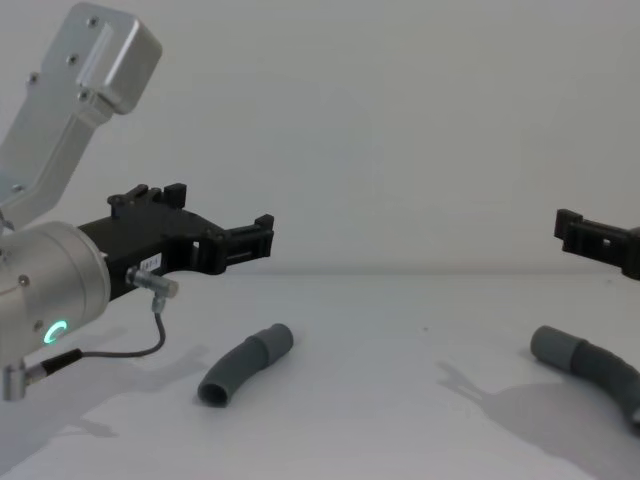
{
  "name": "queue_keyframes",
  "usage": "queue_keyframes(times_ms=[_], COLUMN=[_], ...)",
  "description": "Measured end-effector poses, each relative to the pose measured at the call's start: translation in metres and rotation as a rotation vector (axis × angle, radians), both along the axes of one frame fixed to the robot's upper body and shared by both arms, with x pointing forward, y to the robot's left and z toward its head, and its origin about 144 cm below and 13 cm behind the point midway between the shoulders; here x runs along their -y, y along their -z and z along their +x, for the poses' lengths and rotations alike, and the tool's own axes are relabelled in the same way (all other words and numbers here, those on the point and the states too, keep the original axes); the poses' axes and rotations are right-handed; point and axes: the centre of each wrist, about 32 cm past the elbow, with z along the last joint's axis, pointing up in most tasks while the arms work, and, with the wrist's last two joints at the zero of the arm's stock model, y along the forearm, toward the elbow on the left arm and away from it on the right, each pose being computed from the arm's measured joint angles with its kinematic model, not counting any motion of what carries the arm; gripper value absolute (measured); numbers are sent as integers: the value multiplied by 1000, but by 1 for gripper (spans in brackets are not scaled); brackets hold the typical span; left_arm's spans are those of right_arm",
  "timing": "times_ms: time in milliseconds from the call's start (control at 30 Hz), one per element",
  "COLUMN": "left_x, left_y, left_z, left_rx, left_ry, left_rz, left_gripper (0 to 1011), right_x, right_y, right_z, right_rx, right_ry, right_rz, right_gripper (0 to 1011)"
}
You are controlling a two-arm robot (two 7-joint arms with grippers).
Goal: Use both hands to pick up one end of the pipe from the table, align the ends, and insert them.
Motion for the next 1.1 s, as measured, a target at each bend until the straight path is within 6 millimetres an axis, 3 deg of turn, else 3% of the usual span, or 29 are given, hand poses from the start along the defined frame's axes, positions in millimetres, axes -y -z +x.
queue_keyframes(times_ms=[1100], left_x=[0], left_y=[0], left_z=[0], left_rx=[0], left_ry=[0], left_rz=[0], left_gripper=[1001], right_x=[0], right_y=[0], right_z=[0], right_rx=[0], right_ry=[0], right_rz=[0], right_gripper=[1001])
